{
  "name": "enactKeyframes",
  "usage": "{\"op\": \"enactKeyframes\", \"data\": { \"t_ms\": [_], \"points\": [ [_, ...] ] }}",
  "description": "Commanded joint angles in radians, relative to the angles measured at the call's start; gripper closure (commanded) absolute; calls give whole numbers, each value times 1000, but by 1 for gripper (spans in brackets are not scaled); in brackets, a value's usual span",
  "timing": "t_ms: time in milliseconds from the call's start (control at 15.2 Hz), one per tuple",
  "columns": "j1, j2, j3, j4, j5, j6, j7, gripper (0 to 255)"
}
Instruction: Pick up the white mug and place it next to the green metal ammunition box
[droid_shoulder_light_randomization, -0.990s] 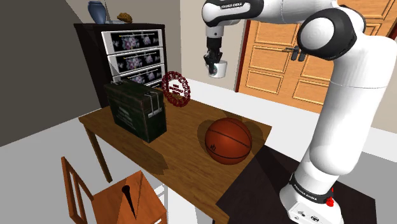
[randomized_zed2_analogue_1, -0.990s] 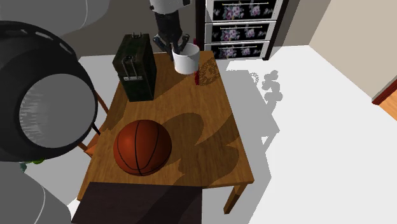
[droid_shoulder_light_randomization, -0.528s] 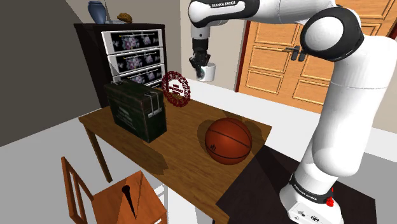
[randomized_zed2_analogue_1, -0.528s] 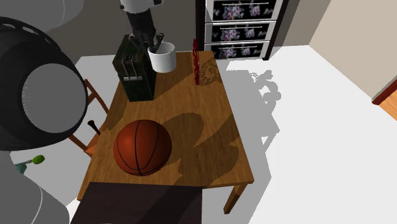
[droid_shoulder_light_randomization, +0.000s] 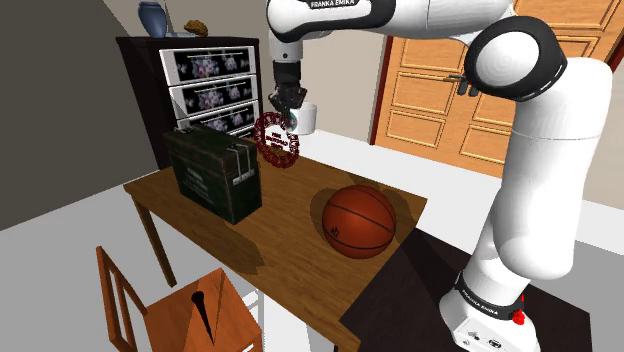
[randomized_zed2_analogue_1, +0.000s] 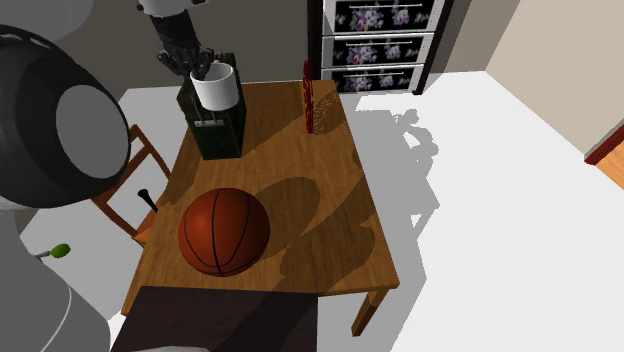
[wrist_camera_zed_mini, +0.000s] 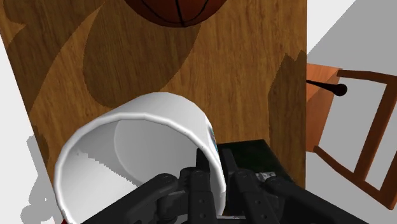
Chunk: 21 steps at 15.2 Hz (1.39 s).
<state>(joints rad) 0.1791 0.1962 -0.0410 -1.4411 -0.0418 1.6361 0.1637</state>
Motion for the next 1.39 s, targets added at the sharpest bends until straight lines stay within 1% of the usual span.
{"op": "enactKeyframes", "data": {
  "t_ms": [0,396,858,1320],
  "points": [
    [26,33,17,45,-2,-14,43,255],
    [105,140,59,200,-13,-68,161,255],
    [104,117,59,71,-13,38,165,255],
    [103,110,59,-33,-14,135,169,255]
  ]
}}
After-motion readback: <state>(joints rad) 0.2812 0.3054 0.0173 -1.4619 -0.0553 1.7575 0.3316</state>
